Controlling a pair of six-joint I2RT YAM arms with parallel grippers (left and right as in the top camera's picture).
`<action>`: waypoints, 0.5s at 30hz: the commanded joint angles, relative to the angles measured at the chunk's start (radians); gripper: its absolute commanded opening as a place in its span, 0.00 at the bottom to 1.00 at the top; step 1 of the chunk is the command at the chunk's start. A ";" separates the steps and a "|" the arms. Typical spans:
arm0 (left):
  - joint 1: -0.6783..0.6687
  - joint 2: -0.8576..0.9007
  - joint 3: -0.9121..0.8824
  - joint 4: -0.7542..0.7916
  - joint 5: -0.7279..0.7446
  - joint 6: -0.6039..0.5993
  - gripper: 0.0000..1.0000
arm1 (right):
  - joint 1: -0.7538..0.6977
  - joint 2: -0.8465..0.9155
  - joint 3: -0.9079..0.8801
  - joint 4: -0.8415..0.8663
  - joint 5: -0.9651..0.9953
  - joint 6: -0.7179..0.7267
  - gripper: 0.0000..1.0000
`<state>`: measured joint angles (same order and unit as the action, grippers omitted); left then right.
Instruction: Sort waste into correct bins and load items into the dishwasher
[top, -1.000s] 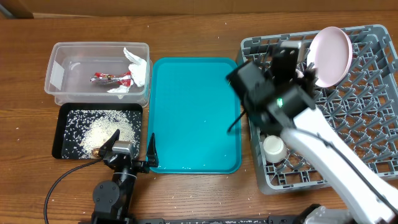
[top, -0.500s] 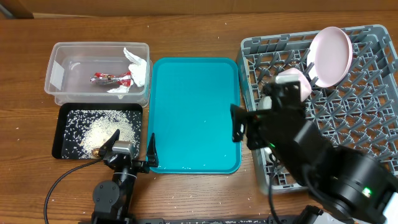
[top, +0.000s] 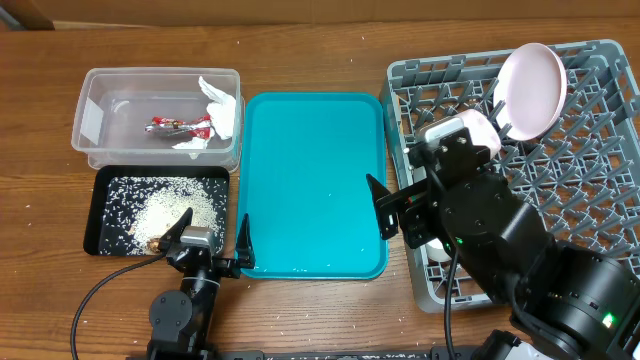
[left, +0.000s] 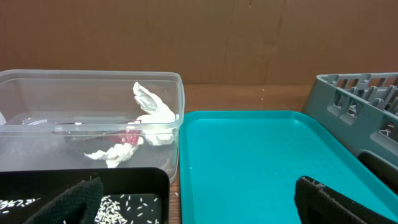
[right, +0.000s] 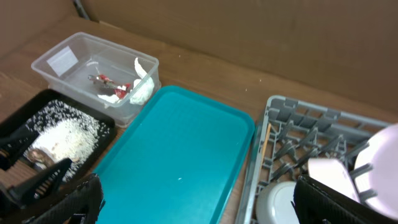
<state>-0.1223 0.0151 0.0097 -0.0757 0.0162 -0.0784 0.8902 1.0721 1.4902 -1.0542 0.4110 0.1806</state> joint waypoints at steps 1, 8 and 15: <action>0.004 -0.011 -0.005 0.001 0.010 -0.014 1.00 | -0.052 -0.030 0.003 0.034 -0.024 -0.111 1.00; 0.004 -0.011 -0.005 0.001 0.010 -0.014 1.00 | -0.528 -0.086 -0.071 0.224 -0.628 -0.267 1.00; 0.004 -0.011 -0.005 0.001 0.010 -0.014 1.00 | -0.730 -0.232 -0.356 0.420 -0.764 -0.267 1.00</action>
<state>-0.1223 0.0147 0.0097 -0.0757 0.0162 -0.0784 0.1860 0.9203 1.2564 -0.6994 -0.2222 -0.0593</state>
